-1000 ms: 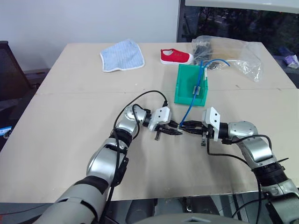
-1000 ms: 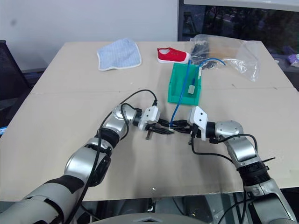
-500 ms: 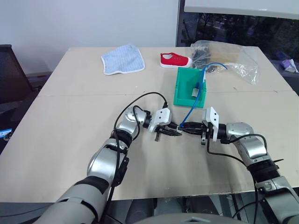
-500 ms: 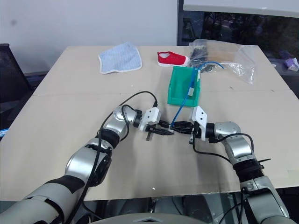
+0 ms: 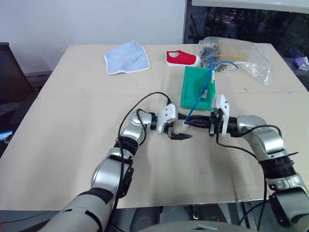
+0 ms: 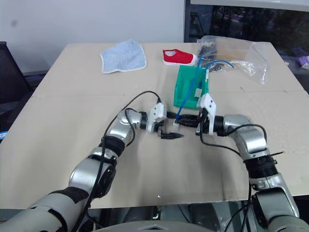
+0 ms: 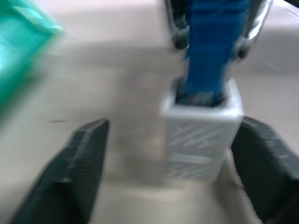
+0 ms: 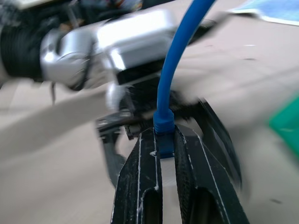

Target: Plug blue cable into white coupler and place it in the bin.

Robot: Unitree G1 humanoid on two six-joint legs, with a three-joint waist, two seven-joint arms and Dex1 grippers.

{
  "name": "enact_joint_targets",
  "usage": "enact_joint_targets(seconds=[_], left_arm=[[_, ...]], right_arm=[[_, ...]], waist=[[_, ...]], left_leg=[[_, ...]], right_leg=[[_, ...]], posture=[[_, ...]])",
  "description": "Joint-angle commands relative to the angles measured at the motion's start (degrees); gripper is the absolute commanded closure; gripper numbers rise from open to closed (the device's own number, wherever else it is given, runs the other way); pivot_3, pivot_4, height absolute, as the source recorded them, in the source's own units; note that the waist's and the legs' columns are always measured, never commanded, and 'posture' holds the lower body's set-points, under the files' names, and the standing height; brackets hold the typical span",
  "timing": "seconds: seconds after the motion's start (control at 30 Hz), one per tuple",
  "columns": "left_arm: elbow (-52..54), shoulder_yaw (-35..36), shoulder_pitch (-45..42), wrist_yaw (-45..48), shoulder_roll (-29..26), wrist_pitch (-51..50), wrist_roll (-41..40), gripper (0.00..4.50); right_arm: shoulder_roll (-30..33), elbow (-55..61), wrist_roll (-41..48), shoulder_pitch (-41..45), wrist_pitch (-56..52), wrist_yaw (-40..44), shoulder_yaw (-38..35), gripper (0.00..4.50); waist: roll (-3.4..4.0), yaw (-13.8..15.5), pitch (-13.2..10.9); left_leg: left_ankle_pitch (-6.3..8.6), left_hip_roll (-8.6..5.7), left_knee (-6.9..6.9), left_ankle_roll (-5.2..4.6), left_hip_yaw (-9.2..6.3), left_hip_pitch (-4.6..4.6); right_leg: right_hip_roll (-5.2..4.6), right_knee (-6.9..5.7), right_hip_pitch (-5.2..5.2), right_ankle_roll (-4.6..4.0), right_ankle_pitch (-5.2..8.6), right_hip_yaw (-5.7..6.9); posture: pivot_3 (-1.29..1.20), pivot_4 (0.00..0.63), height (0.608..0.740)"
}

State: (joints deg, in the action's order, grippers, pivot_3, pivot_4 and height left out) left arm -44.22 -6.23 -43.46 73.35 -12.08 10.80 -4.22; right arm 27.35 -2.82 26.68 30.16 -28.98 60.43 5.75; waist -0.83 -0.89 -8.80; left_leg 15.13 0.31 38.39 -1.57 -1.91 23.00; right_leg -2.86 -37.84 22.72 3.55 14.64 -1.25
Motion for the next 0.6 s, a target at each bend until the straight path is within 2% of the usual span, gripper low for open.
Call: enact_joint_targets(seconds=[0.03, 0.13, 0.2, 0.3, 0.43, 0.53, 0.57, 0.6], left_arm=[[26.6, 3.9, 6.3, -8.8, -1.8, -17.3, -6.0, 0.05], [43.0, 6.4, 10.3, -18.9, -2.1, -30.8, -8.1, 0.05], [51.4, 7.6, 10.3, -28.0, -2.5, -40.0, -5.3, 0.05], [57.3, 8.1, 8.2, -37.0, -1.7, -49.9, -3.8, 0.05], [60.2, 6.7, 5.8, -42.7, -1.6, -56.4, -3.3, 0.05], [60.4, 6.7, 4.5, -45.2, -0.9, -58.6, -4.6, 0.0], [60.3, 6.6, 4.2, -45.6, -1.0, -58.6, -4.8, 0.0], [60.2, 6.5, 4.0, -45.9, -1.0, -58.8, -5.0, 0.0]], right_arm=[[1.8, -2.2, 3.8, 5.9, -5.3, -1.0, -5.4, 4.5], [2.7, -6.9, 4.4, 11.9, -10.8, -2.9, -7.1, 4.5], [2.8, -15.8, 2.5, 19.6, -11.7, -4.8, -7.5, 4.5], [1.4, -27.4, -0.4, 27.8, -8.8, -6.2, -7.3, 4.5], [-0.8, -40.5, -5.7, 35.0, -2.1, -6.9, -5.8, 4.5], [-2.2, -48.2, -9.0, 39.0, 3.6, -8.6, -6.2, 3.49], [-2.6, -50.4, -9.5, 40.3, 5.1, -10.2, -7.1, 2.84], [-2.7, -52.2, -10.1, 41.2, 6.6, -11.5, -7.7, 2.49]], waist=[[0.07, -0.2, -0.1], [0.17, -0.1, -0.3], [0.21, 0.1, -0.4], [0.23, 0.2, -0.5], [0.22, 0.2, -0.5], [0.23, 0.1, -0.5], [0.23, 0.1, -0.5], [0.23, 0.1, -0.5]], left_leg=[[0.0, 0.02, -0.04, 0.0, 0.04, 0.01], [0.0, 0.03, -0.09, 0.0, 0.03, 0.01], [0.0, 0.02, -0.09, 0.0, 0.05, 0.01], [0.0, -0.04, -0.08, 0.0, 0.05, -0.05], [-0.01, -0.14, -0.09, 0.02, 0.06, -0.07], [-0.08, -0.16, -0.17, 0.13, 0.1, -0.03], [-0.25, -0.14, -0.2, 0.43, 0.11, 0.05], [-0.27, -0.14, -0.23, 0.47, 0.12, 0.13]], right_leg=[[-0.01, 0.01, 0.05, 0.0, 0.0, -0.07], [-0.02, 0.1, 0.06, 0.0, 0.0, -0.06], [-0.07, 0.06, 0.06, 0.0, 0.0, -0.07], [-0.1, 0.02, 0.01, 0.0, -0.01, -0.04], [-0.09, 0.02, -0.01, 0.0, -0.01, -0.06], [-0.09, 0.14, 0.03, 0.0, -0.01, -0.08], [-0.1, 0.18, 0.13, 0.0, -0.01, -0.1], [-0.11, 0.2, 0.2, 0.0, -0.01, -0.11]], posture=[[0.0, 0.15, 0.74], [0.0, 0.15, 0.74], [0.0, 0.15, 0.74], [0.0, 0.15, 0.74], [0.0, 0.15, 0.74], [0.0, 0.15, 0.74], [0.0, 0.15, 0.74], [0.0, 0.15, 0.74]])
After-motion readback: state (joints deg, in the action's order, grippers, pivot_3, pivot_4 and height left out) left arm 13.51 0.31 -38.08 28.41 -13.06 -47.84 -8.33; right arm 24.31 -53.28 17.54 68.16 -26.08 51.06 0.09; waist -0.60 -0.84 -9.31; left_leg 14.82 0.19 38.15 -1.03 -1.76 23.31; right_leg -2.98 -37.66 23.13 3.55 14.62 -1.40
